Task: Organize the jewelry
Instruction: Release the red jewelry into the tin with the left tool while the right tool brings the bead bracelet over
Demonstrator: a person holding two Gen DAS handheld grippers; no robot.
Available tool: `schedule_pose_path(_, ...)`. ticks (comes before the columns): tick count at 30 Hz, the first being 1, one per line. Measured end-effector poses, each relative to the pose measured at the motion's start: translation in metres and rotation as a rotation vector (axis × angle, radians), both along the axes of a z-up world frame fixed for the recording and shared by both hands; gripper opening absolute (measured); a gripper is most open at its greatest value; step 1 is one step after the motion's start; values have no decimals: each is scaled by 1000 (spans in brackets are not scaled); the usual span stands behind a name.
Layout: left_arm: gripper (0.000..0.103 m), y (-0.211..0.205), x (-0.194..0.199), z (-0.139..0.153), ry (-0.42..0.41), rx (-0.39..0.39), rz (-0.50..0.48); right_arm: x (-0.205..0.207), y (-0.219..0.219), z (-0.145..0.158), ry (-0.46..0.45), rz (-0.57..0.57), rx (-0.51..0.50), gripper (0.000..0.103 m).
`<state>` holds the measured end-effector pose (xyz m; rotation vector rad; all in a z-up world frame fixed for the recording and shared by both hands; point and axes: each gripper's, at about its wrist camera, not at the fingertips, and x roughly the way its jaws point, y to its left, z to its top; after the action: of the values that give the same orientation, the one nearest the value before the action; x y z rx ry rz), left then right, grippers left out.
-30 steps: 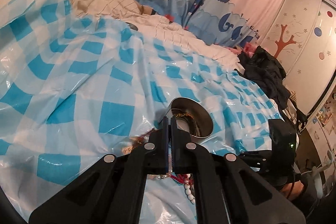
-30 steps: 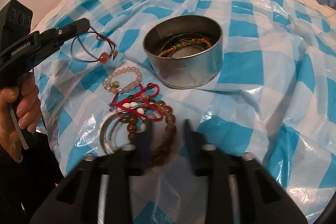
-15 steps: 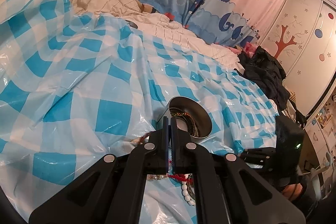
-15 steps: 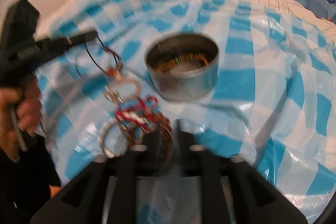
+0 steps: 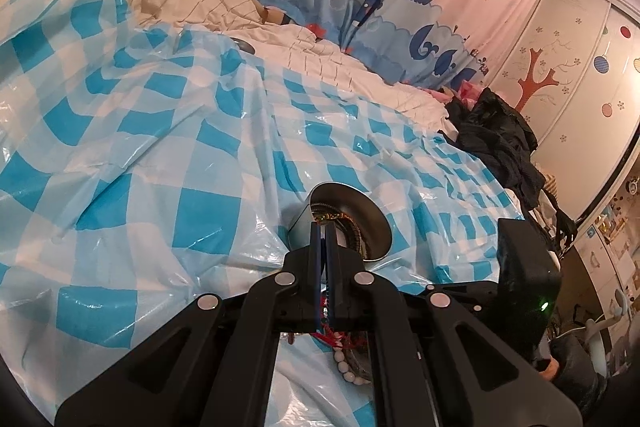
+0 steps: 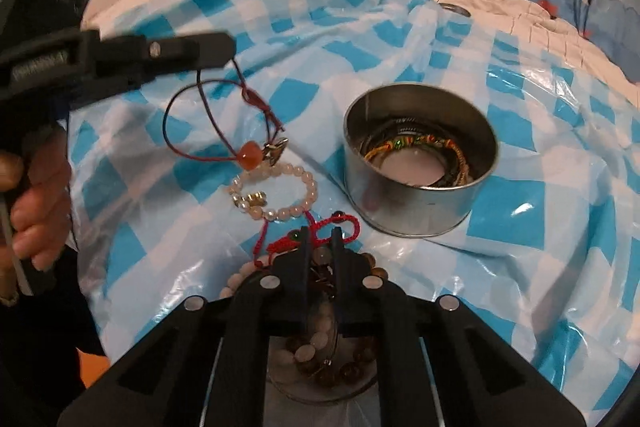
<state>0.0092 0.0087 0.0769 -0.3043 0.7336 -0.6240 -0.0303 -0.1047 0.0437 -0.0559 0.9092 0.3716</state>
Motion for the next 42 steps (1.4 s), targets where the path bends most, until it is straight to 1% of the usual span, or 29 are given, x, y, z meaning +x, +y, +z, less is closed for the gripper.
schedule_pose_path(3, 1, -2, -2, 6, -11, -14, -3, -4, -11, 12, -24, -11, 80, 10)
schedule_pose_path(6, 1, -5, -2, 12, -23, -26, -9, -9, -27, 29, -68, -27, 176, 10)
schedule_pose_path(9, 1, -11, -1, 20, -40, -61, -25, -10, -37, 44, -124, -53, 226, 10)
schedule_pose_path(13, 1, -25, 1, 35, -72, -121, -49, -12, -49, 61, -195, -106, 263, 10)
schedule_pose_path(16, 1, -40, 5, 43, -90, -146, -62, -15, -61, 71, -240, -151, 285, 10)
schedule_pose_path(18, 1, -52, 11, 45, -91, -168, -70, -16, -67, 76, -264, -180, 301, 10)
schedule_pose_path(20, 2, -66, 20, 39, -63, -178, -77, -16, -72, 80, -280, -200, 303, 10)
schedule_pose_path(21, 2, -72, 26, 32, -34, -165, -78, -15, -75, 80, -284, -208, 302, 10)
schedule_pose_path(22, 2, -80, 33, 21, 15, -118, -65, -13, -78, 80, -282, -217, 305, 10)
schedule_pose_path(24, 2, -83, 43, 4, 76, -56, -27, -10, -82, 80, -277, -230, 321, 10)
schedule_pose_path(26, 5, -76, 51, -10, 148, -37, 23, -4, -85, 81, -275, -236, 350, 10)
schedule_pose_path(27, 8, -69, 52, -11, 161, -51, 40, -1, -84, 81, -275, -234, 360, 10)
schedule_pose_path(28, 14, -62, 51, -10, 155, -62, 57, 1, -83, 82, -277, -232, 371, 10)
schedule_pose_path(29, 17, -55, 50, -8, 143, -61, 73, 4, -82, 82, -279, -229, 380, 10)
schedule_pose_path(30, 24, -50, 48, -6, 132, -59, 83, 6, -80, 82, -282, -222, 387, 10)
schedule_pose_path(31, 28, -45, 46, -4, 123, -59, 92, 9, -78, 82, -284, -215, 395, 10)
schedule_pose_path(33, 29, -38, 44, -3, 121, -58, 96, 21, -74, 77, -267, -202, 411, 11)
schedule_pose_path(34, 31, -34, 43, -4, 122, -51, 99, 33, -69, 69, -222, -212, 380, 11)
schedule_pose_path(35, 32, -30, 41, -4, 123, -37, 105, 42, -67, 61, -180, -234, 338, 15)
schedule_pose_path(36, 33, -27, 39, -5, 125, -18, 112, 49, -65, 50, -133, -279, 277, 27)
schedule_pose_path(37, 35, -25, 40, -5, 127, -6, 116, 49, -66, 44, -118, -303, 253, 28)
schedule_pose_path(39, 38, -14, 37, -10, 144, 35, 129, 43, -71, 40, -111, -323, 239, 31)
schedule_pose_path(40, 38, -11, 37, -12, 150, 45, 131, 37, -74, 42, -114, -338, 226, 32)
schedule_pose_path(42, 39, -4, 35, -19, 168, 74, 131, 22, -81, 45, -117, -359, 224, 37)
